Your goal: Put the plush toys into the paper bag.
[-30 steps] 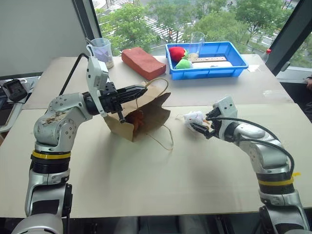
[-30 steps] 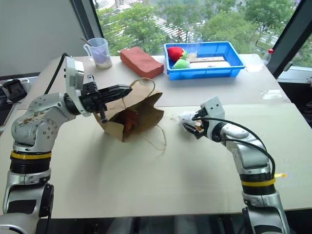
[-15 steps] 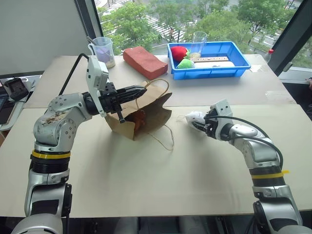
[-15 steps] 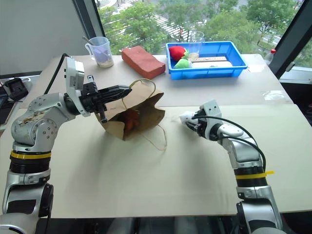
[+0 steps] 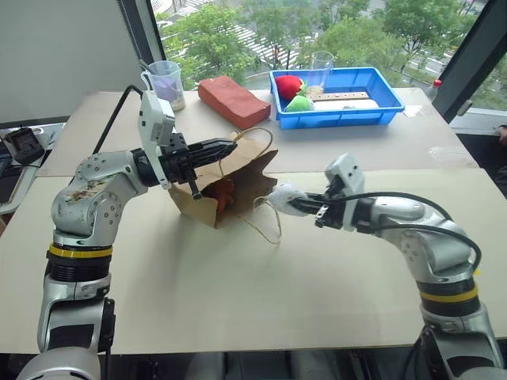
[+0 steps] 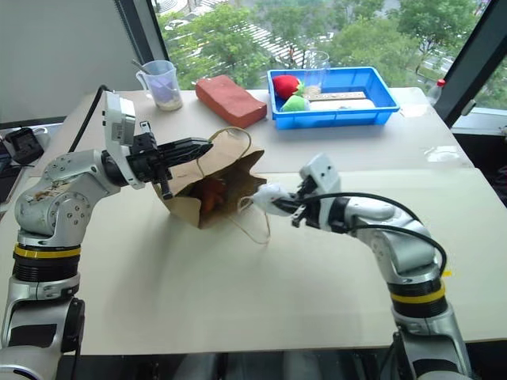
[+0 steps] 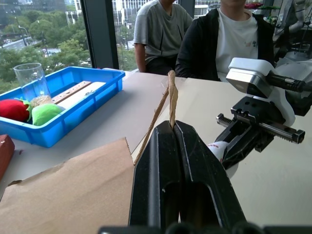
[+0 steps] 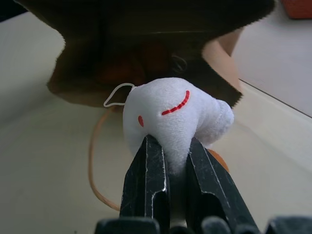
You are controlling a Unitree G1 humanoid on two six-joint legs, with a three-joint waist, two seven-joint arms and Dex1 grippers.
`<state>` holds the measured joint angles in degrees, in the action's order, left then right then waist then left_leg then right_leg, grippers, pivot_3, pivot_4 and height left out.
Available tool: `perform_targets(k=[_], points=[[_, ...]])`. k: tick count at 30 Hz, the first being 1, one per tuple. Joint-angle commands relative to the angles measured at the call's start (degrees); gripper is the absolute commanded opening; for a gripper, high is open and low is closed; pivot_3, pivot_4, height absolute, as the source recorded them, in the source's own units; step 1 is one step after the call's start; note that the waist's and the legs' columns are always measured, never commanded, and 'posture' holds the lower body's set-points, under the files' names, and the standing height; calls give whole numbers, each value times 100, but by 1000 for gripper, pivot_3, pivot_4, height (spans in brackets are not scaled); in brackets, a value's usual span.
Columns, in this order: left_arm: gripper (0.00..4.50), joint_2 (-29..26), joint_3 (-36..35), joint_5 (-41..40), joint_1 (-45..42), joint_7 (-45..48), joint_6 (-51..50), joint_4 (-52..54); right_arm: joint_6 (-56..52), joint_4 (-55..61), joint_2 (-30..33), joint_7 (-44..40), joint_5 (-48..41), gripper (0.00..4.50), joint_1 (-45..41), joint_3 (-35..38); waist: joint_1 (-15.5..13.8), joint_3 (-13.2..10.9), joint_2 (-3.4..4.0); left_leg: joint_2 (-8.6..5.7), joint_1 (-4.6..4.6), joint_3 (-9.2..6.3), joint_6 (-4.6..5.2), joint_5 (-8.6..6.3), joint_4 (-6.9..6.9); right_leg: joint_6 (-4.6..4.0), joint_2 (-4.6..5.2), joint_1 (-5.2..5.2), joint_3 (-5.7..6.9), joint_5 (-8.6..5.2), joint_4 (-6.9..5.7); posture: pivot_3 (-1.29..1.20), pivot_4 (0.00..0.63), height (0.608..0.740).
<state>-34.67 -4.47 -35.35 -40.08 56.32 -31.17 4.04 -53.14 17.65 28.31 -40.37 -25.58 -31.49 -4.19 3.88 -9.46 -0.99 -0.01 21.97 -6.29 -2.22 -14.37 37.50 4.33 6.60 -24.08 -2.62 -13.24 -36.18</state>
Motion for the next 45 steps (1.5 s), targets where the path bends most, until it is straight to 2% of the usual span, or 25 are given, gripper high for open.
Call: perform_targets(k=[1, 7, 12, 15, 16, 21, 26, 32, 36, 39, 45], points=[[0, 31, -10, -36, -153, 35, 43, 119, 101, -138, -456, 396, 100, 17, -384, -195, 0, 0, 0, 0, 1, 0, 0, 0, 3, 0, 0, -2, 0, 0, -3, 0, 150, 740], [0, 83, 37, -60, -186, 82, 22, 141, 1093, -1791, -1479, 939, 650, 17, -1102, -381, -1, 0, 0, -1, 6, -1, -1, 0, 23, 0, 0, -1, -1, 0, -9, 0, 150, 740], [0, 87, 48, -87, -183, 102, -16, 203, 2115, -3578, -2156, 1342, 876, 17, -1690, -24, 9, 0, 0, -1, 6, -1, -5, 2, 22, -1, 0, -10, -1, 1, -55, 0, 150, 740], [0, 79, 41, -98, -170, 101, -30, 234, 2439, -4241, -2369, 1237, 940, 17, -1840, -13, 23, 0, 0, 0, 6, -1, -6, 2, 19, -1, -1, -13, 0, 1, -58, 0, 150, 740], [0, 76, 38, -100, -162, 98, -30, 244, 2490, -4351, -2399, 1197, 944, 1008, -1860, -7, 24, 0, 1, 0, 5, -1, -5, 2, 18, -1, 0, -13, 0, 1, -58, 0, 150, 740], [0, 14, -29, -119, -72, 64, -36, 318, 2476, -4245, -2294, 886, 979, 2686, -1719, -100, 29, 0, 1, -1, 6, -2, -3, 1, 20, -1, 0, -13, 0, 1, -58, 0, 150, 740], [0, -10, -60, -130, 19, 17, -48, 378, 1829, -2941, -1788, 586, 815, 4402, -1225, -151, 14, 0, 1, -1, 9, -2, -3, 0, 22, 0, 0, -12, 0, 0, -57, 0, 150, 740], [0, -29, -62, -126, 56, 22, -35, 358, 383, -890, -951, 124, 147, 4459, -559, -203, 13, 0, 1, -1, 10, -2, 5, -5, 24, 0, 0, -13, 0, 0, -58, 0, 150, 740], [0, -27, -34, -101, 28, 61, -11, 280, -371, -90, -455, -206, -305, 4459, -195, -383, 8, 0, 1, 0, 4, -4, 12, -9, 26, 0, -2, -6, 1, 0, -62, 0, 150, 740], [0, -1, 0, -84, -4, 75, 2, 239, -443, -25, -363, -216, -272, 4459, 8, -647, 6, 0, 0, 0, 2, -4, 13, -9, 29, 0, -2, -3, 1, 0, -59, 0, 150, 740], [0, 27, 28, -71, -52, 71, -7, 225, -114, -574, -565, -10, 120, 4459, 79, -1036, 5, 0, 0, -1, -12, -3, 13, -9, 28, 0, -2, 4, -1, 0, -58, 0, 150, 740]])
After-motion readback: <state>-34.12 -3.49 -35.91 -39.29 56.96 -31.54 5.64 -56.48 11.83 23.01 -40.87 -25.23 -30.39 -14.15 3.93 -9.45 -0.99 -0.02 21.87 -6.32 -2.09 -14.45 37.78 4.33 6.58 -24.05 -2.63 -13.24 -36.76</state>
